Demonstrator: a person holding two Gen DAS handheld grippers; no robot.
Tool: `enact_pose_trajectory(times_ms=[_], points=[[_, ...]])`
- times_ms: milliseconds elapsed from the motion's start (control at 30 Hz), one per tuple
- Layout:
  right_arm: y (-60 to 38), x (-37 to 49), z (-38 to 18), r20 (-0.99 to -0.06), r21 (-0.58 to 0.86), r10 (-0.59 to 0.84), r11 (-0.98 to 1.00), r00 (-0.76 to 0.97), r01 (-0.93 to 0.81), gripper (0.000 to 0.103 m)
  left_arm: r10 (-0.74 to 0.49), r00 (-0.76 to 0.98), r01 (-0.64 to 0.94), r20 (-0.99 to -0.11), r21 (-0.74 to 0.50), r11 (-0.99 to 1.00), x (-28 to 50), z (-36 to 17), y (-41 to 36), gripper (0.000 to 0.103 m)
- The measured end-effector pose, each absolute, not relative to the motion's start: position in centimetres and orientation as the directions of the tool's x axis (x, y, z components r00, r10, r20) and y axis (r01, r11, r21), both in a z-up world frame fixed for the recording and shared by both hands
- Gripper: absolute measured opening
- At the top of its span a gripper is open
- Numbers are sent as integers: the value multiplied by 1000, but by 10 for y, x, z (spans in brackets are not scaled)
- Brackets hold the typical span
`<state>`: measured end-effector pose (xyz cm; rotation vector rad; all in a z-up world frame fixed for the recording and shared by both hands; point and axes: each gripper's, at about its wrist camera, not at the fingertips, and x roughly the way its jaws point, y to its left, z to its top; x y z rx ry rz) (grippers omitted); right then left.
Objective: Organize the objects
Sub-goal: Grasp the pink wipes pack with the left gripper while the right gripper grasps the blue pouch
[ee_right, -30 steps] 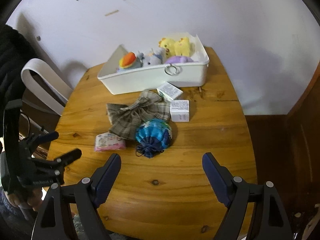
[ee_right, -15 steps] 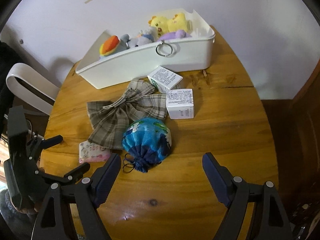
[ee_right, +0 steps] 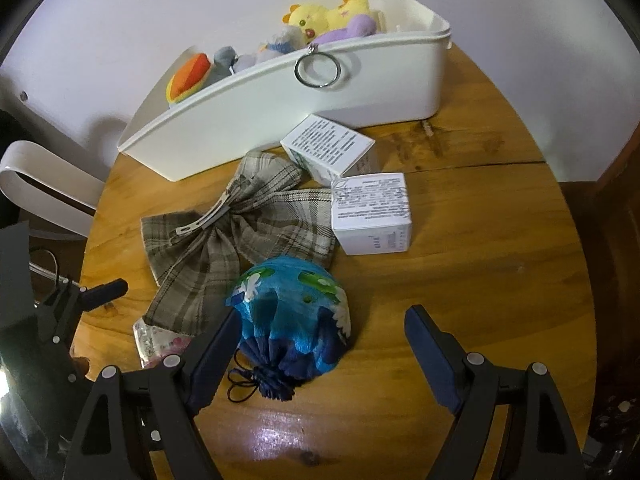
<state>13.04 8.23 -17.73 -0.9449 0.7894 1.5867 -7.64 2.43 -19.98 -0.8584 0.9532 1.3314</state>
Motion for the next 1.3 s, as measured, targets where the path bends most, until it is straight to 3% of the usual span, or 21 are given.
enact_pose_trajectory(times_ms=[367, 567, 633, 767, 900, 1033, 1300], points=[[87, 117, -190, -890, -15, 446, -233, -93, -972, 83, 381, 25, -997, -924, 4, 76, -69, -205, 27, 101], [87, 112, -192, -891, -4, 439, -265, -117, -964, 70, 390, 29, -997, -921, -1, 71, -65, -205, 22, 100], [87, 108, -192, -891, 10, 433, -280, -135, -960, 59, 392, 29, -997, -920, 0, 74, -62, -205, 20, 100], [85, 100, -191, -889, -10, 438, -308, -132, -951, 53, 380, 37, -998, -924, -14, 64, -59, -208, 16, 84], [81, 96, -192, -886, -30, 448, -318, -122, -948, 47, 370, 64, -998, -927, -55, 37, -61, -211, 12, 76], [78, 96, -190, -885, -33, 449, -321, -121, -947, 44, 363, 109, -994, -926, -113, 11, -65, -211, 6, 48], [63, 96, -183, -872, -41, 473, -326, -125, -945, 43, 393, 141, -986, -909, -163, -23, -69, -202, -22, 44]])
